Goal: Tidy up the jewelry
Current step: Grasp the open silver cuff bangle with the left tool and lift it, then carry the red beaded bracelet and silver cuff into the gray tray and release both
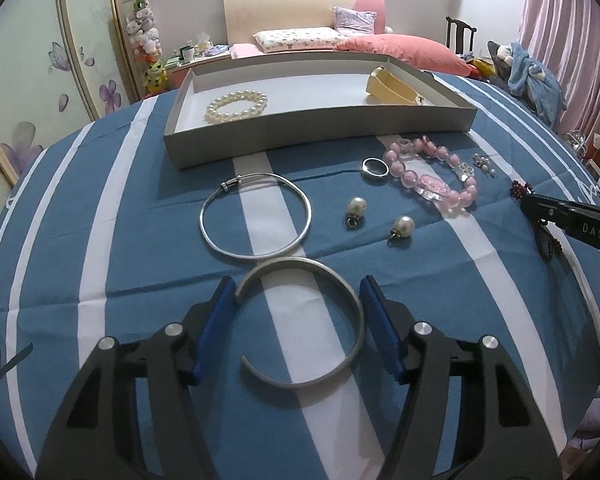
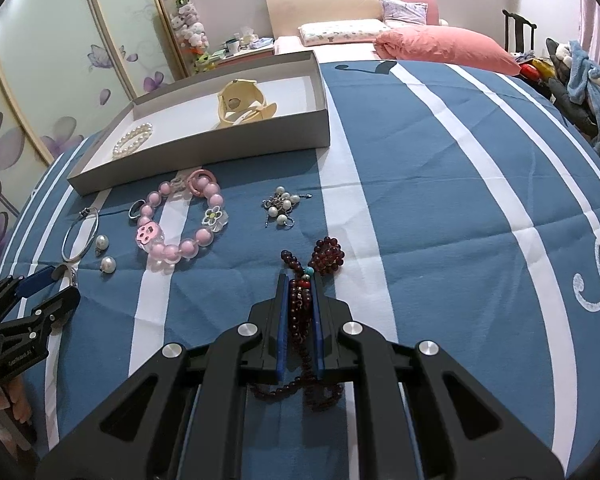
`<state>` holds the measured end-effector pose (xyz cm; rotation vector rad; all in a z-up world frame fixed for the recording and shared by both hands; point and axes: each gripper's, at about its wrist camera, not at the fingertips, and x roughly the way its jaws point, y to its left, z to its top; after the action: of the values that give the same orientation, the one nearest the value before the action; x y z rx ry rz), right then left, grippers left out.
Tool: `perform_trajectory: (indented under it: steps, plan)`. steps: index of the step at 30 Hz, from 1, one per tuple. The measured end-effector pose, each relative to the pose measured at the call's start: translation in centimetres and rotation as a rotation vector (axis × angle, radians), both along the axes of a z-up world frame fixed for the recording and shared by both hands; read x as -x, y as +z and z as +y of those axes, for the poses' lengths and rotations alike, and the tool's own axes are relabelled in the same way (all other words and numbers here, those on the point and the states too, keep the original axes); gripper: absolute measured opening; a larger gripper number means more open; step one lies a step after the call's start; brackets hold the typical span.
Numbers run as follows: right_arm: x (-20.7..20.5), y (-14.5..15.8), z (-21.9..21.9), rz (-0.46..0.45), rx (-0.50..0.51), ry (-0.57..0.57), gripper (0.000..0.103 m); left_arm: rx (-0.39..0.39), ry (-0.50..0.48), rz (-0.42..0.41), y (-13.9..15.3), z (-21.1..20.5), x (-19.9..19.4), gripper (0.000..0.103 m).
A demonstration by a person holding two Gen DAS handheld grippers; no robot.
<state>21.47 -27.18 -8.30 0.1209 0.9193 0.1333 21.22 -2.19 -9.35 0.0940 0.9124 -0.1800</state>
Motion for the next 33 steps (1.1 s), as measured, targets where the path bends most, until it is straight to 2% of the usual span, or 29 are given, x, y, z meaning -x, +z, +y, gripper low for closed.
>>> perform_trajectory:
  steps: [21, 27, 33]
  plan:
    - [0.4, 0.2, 0.6, -0.036, 0.006, 0.013, 0.011, 0.035, 0.038, -0.013, 0.3, 1.0, -0.1, 0.062]
    - [0.6, 1.1, 1.1, -0.094, 0.003, 0.029, 0.011, 0.065, 0.067, -0.065, 1.2, 1.6, 0.1, 0.062]
    - [0.9, 2.7, 1.5, -0.164, -0.010, 0.048, 0.011, 0.090, 0.085, -0.162, 3.5, 1.8, 0.7, 0.062]
